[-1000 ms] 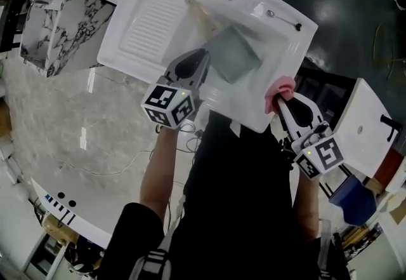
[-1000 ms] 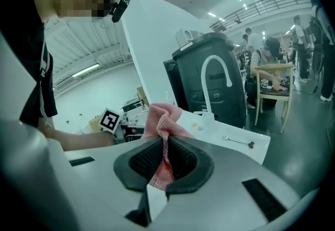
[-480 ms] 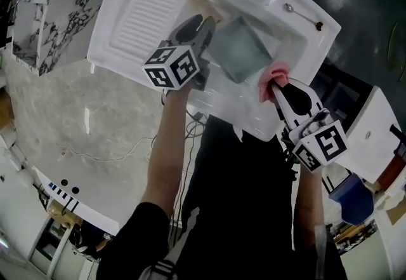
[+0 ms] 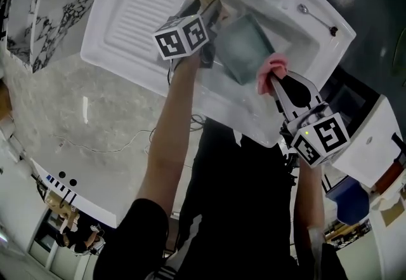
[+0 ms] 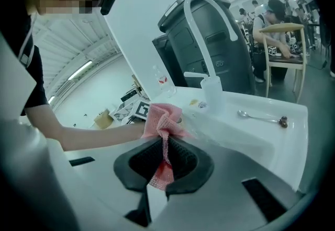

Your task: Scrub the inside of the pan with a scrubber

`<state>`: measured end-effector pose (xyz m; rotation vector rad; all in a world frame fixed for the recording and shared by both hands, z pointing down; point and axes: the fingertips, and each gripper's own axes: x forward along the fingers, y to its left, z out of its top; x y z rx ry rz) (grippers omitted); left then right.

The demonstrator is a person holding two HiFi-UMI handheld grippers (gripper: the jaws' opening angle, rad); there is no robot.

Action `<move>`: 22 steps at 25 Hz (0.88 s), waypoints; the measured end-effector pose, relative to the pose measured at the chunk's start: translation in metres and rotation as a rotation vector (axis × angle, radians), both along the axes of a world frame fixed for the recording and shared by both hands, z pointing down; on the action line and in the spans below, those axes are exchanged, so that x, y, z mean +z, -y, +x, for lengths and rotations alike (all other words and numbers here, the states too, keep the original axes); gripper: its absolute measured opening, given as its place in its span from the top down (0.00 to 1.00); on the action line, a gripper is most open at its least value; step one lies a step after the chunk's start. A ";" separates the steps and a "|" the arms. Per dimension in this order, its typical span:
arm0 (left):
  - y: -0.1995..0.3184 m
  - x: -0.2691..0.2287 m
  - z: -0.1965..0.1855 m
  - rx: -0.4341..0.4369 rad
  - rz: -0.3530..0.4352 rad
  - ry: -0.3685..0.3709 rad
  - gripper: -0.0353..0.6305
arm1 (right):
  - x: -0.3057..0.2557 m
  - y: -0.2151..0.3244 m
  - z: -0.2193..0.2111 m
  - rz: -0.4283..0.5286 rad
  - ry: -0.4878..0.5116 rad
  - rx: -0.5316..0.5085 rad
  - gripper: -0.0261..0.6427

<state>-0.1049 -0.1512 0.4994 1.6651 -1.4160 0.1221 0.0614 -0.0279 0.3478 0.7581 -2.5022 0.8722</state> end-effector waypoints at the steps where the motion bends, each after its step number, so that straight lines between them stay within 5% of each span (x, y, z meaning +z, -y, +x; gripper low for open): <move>1: 0.002 0.005 -0.001 -0.010 -0.010 0.004 0.59 | 0.003 0.001 -0.001 -0.004 -0.004 -0.001 0.90; 7: 0.010 0.026 -0.001 -0.019 -0.039 0.019 0.59 | 0.022 0.005 -0.006 -0.037 -0.033 -0.013 0.90; 12: 0.015 0.029 -0.004 0.030 -0.017 0.133 0.66 | 0.045 0.004 -0.010 -0.079 -0.093 -0.027 0.90; 22: 0.017 0.033 -0.005 0.055 0.013 0.126 0.67 | 0.104 0.016 -0.030 -0.131 -0.196 -0.058 0.90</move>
